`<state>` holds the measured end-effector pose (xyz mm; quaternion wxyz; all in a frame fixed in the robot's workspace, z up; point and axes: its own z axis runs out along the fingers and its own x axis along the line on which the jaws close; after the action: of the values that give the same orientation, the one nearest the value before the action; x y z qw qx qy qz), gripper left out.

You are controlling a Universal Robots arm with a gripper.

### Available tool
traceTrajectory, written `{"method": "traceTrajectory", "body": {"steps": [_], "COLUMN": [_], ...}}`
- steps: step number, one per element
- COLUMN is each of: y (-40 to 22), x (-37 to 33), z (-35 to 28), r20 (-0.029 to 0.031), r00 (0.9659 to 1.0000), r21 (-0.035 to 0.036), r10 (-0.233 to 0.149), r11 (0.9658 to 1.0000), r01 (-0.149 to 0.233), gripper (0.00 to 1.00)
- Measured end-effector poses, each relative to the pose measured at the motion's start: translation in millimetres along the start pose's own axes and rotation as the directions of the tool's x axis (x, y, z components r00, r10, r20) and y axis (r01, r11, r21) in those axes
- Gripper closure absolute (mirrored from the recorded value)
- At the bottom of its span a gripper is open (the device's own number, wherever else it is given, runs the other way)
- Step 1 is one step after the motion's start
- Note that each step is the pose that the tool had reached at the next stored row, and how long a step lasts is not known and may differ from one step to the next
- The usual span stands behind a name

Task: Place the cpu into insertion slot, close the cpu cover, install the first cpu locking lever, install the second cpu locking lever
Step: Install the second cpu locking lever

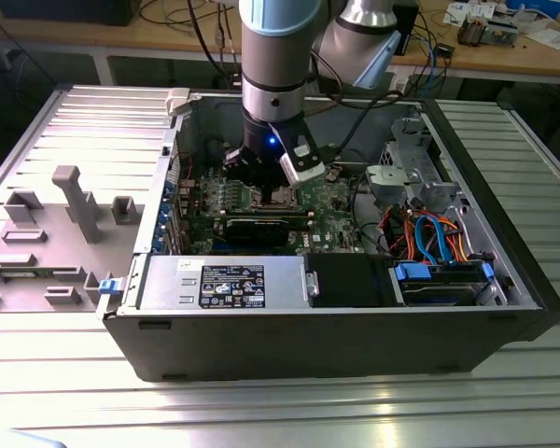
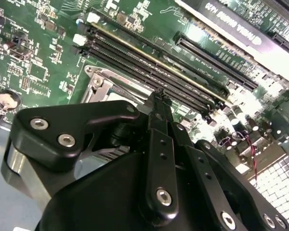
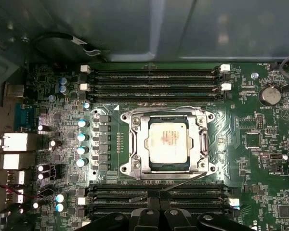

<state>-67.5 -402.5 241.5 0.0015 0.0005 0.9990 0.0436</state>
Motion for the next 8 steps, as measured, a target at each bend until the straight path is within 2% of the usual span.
{"method": "traceTrajectory", "body": {"steps": [3, 6, 8], "y": [-4.3, -6.2, -6.2], "x": [2.0, 4.5, 5.2], "z": [1.4, 3.6, 4.7], "r20": [0.0001, 0.0001, -0.0002], "r00": [1.0, 1.0, 1.0], "r21": [-0.0087, -0.0133, -0.0138], "r10": [0.0, 0.0, 0.0], "r11": [1.0, 0.9999, 0.9999], "r01": [0.0, 0.0, 0.0], "gripper": [0.89, 0.89, 0.89]}}
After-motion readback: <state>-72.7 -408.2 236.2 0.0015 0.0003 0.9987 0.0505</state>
